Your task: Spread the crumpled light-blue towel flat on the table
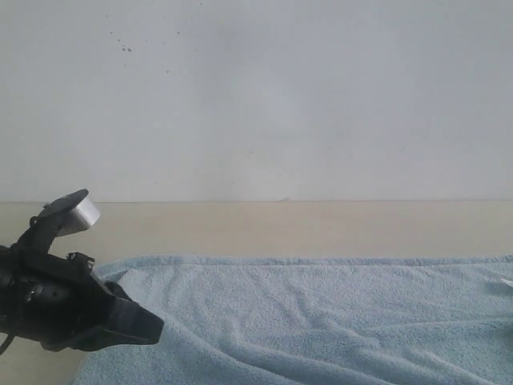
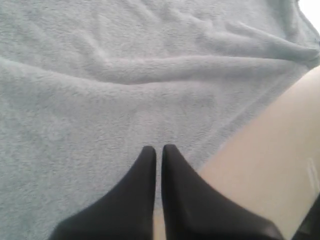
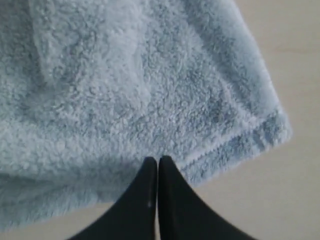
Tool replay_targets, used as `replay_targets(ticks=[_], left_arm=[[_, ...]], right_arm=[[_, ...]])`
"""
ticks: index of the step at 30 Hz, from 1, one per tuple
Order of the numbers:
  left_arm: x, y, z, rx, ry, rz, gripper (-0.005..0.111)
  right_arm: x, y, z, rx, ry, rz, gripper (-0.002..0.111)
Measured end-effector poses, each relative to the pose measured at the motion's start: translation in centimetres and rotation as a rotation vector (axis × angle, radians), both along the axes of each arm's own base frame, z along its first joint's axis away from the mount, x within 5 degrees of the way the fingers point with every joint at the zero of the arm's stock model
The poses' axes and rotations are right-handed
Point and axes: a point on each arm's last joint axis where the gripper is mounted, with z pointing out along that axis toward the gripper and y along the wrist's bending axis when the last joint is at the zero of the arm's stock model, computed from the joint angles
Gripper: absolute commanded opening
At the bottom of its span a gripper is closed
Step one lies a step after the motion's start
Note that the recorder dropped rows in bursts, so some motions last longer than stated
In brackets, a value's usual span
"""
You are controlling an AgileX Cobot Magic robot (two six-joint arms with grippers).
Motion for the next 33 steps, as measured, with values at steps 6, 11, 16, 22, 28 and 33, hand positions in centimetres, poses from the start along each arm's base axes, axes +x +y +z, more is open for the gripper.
replay_targets(ticks=[6, 11, 16, 22, 28, 33], left_arm=[[0.0, -0.8, 0.9, -0.114, -0.048, -0.041, 0.004], [0.1, -0.9, 1.0, -0.12, -0.086, -0.063, 0.004], [0.1, -0.9, 1.0, -0.114, -0.106, -0.079, 0.004], [-0.4, -0.9, 0.9, -0.095, -0.099, -0.153, 0.004], [-0.9, -1.0, 0.8, -0.093, -0.085, -0.206, 0.004], [-1.0, -0.9, 0.6, -0.059, -0.091, -0.234, 0.004]], right_arm=[[-1.9, 0.7, 1.4, -0.104, -0.45, -0.007, 0.0], [-2.8, 0.8, 2.9, -0.147, -0.624, -0.022, 0.0], [-4.5, 0.1, 1.0, -0.094, -0.418, -0.169, 0.0], [-4.6, 0.6, 2.5, -0.109, -0.49, -0.154, 0.0], [-5.3, 0.9, 0.8, -0.094, -0.48, -0.2, 0.0], [-5.0, 0.8, 0.6, -0.092, -0.527, -0.222, 0.0]])
